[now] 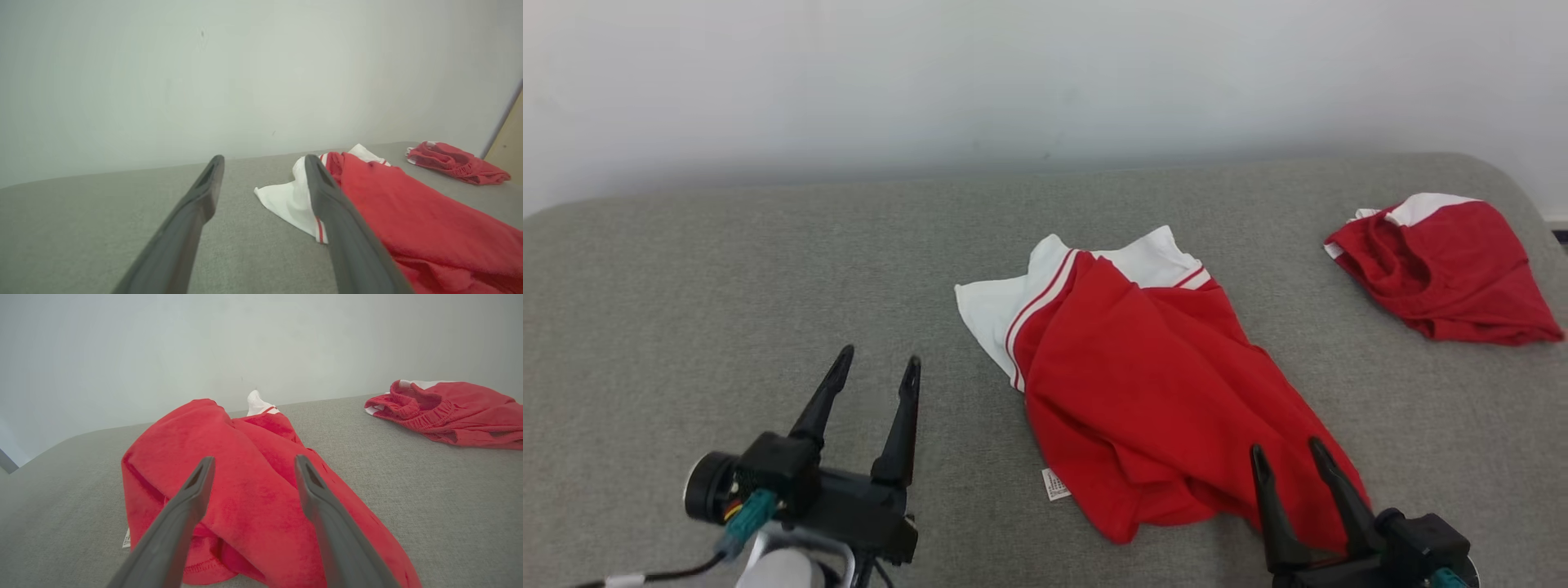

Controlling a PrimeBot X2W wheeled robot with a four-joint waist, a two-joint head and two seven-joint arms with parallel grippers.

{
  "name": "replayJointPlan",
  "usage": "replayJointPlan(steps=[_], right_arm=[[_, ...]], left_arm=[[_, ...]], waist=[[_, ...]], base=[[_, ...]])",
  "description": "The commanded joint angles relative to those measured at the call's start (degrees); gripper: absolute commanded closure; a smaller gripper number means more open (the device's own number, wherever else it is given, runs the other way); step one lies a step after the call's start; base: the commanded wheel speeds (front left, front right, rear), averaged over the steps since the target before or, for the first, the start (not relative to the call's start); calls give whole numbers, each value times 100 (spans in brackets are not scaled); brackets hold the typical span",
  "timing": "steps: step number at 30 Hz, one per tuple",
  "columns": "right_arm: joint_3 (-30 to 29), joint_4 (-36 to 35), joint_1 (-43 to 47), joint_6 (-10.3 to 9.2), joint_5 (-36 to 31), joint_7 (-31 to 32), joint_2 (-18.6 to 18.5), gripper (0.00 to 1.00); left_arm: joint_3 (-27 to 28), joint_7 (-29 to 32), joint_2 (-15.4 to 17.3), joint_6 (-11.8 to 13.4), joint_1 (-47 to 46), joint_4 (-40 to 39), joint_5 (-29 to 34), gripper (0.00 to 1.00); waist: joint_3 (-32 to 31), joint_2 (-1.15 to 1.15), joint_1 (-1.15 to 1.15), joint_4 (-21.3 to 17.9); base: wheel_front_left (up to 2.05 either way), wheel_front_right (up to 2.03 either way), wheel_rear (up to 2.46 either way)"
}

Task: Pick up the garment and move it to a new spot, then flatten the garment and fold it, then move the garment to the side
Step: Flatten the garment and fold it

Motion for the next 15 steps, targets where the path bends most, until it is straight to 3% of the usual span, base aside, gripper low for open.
replayJointPlan(steps=[1,15], right_arm=[[13,14,-80,-11,13,-33,16,0],[179,221,-503,-11,126,-56,181,0]], left_arm=[[-61,-15,21,10,-135,74,-44,0],[-1426,-4,274,10,-1954,2128,-849,0]], waist=[[154,0,0,-245],[521,0,0,-1191]], base=[[0,0,0],[0,0,0]])
